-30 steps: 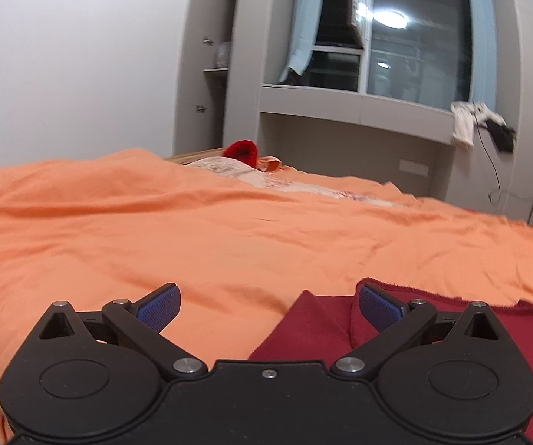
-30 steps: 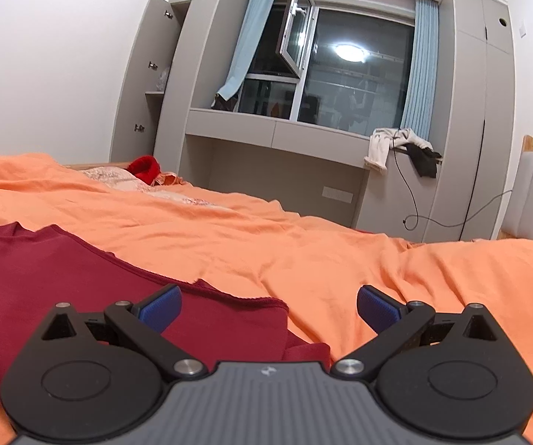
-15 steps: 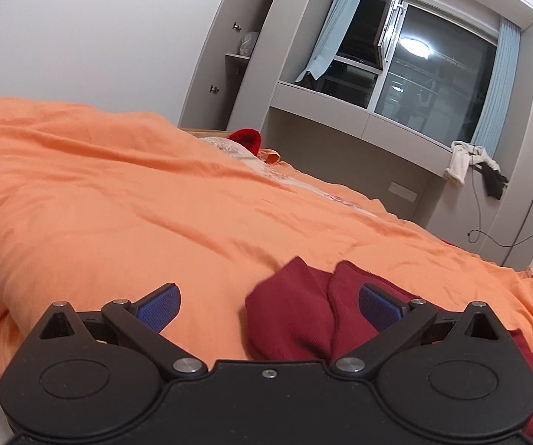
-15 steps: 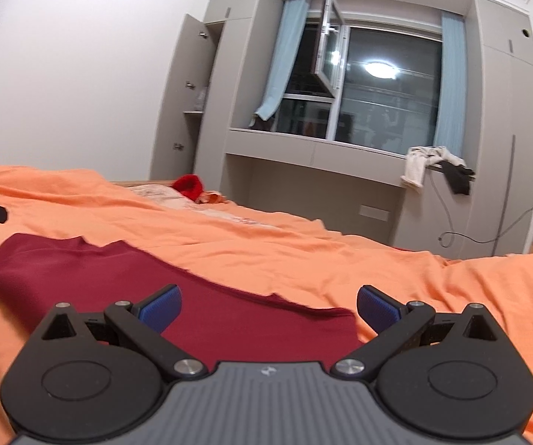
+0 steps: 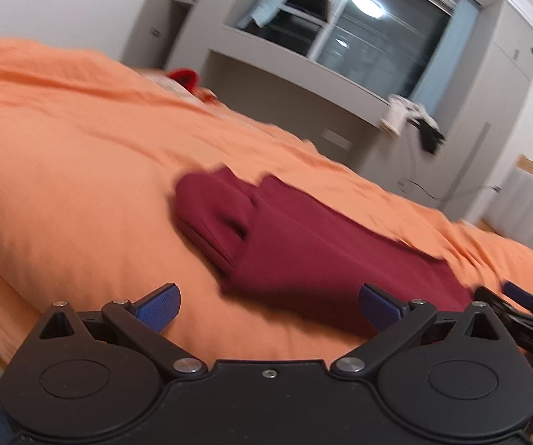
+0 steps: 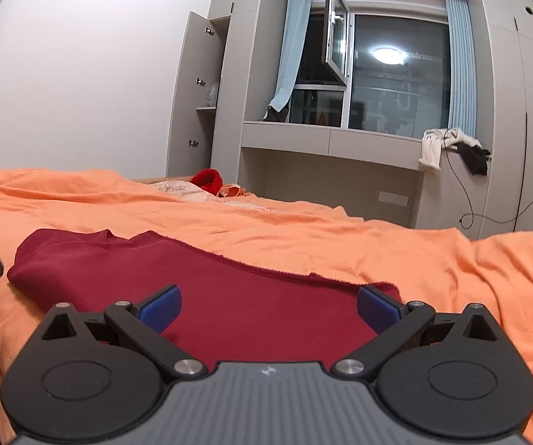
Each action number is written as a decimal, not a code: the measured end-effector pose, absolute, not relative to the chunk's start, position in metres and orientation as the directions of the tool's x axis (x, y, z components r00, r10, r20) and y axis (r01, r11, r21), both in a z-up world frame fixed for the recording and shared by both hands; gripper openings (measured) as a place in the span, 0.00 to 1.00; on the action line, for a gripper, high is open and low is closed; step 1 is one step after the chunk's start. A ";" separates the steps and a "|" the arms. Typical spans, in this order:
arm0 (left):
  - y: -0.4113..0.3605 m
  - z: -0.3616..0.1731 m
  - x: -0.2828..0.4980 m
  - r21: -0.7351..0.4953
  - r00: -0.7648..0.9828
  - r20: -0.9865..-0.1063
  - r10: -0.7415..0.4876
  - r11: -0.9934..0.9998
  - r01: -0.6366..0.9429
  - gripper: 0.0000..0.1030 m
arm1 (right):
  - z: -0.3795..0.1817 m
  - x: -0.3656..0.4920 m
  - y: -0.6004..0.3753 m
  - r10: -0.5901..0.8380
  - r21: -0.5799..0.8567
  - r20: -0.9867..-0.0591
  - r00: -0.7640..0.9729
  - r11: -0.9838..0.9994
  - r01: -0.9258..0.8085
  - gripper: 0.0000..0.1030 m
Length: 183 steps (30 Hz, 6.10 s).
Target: Fold small clothes
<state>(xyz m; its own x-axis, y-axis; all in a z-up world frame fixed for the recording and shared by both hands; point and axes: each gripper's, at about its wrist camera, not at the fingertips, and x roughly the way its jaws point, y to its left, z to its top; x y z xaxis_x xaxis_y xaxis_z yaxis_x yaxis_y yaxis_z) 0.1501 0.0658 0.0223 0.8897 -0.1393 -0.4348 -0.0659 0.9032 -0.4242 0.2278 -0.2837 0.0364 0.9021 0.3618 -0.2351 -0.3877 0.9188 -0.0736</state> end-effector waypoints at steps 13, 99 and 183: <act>0.043 0.004 0.178 -0.535 0.846 -0.423 -0.323 0.843 0.054 0.99 | 0.018 0.241 -0.267 0.369 -0.020 -0.288 0.884 0.920 -0.391 1.00; 0.049 0.012 0.278 -0.495 0.865 -0.498 -0.058 0.838 -0.229 0.18 | 0.027 0.214 -0.305 0.370 0.013 -0.292 0.882 0.924 -0.383 1.00; -0.216 0.038 0.236 -0.116 0.635 -0.403 -0.659 0.725 0.678 0.79 | 0.031 0.303 -0.477 0.376 0.487 -0.457 0.806 0.864 -0.127 0.73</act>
